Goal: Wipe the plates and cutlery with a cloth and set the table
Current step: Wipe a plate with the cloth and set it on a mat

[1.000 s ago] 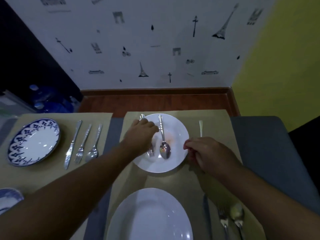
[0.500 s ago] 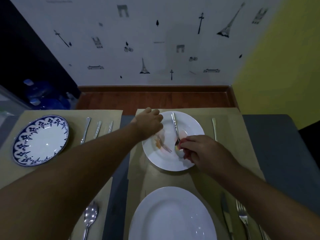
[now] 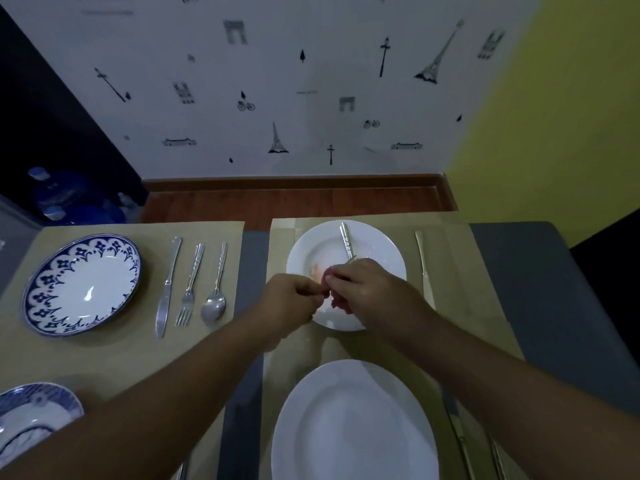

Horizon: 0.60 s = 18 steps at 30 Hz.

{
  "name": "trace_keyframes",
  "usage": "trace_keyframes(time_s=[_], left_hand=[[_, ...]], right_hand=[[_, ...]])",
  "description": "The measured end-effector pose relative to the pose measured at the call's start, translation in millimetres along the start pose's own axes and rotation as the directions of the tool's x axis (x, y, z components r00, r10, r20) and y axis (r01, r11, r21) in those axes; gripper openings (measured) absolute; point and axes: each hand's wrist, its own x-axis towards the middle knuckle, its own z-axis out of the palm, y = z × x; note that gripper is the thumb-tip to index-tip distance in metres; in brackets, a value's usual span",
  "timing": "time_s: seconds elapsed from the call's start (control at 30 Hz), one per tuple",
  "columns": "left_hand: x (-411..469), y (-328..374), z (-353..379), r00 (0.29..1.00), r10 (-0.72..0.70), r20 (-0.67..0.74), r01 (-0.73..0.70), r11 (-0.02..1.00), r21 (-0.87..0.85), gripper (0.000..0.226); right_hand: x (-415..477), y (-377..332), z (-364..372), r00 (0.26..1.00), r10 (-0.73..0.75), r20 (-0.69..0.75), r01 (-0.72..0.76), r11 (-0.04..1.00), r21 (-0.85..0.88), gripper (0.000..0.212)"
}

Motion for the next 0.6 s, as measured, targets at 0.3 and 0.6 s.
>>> trace_keyframes(time_s=[0.3, 0.6], left_hand=[[-19, -23, 21, 0.991, -0.013, -0.135, -0.002, 0.994, -0.113, 0.016], [-28, -26, 29, 0.981, 0.024, -0.195, -0.046, 0.993, -0.109, 0.014]], right_hand=[[-9, -2, 0, 0.998, -0.06, 0.011, 0.061, 0.995, -0.08, 0.038], [-5, 24, -17, 0.999, 0.033, -0.036, -0.038, 0.984, -0.175, 0.039]])
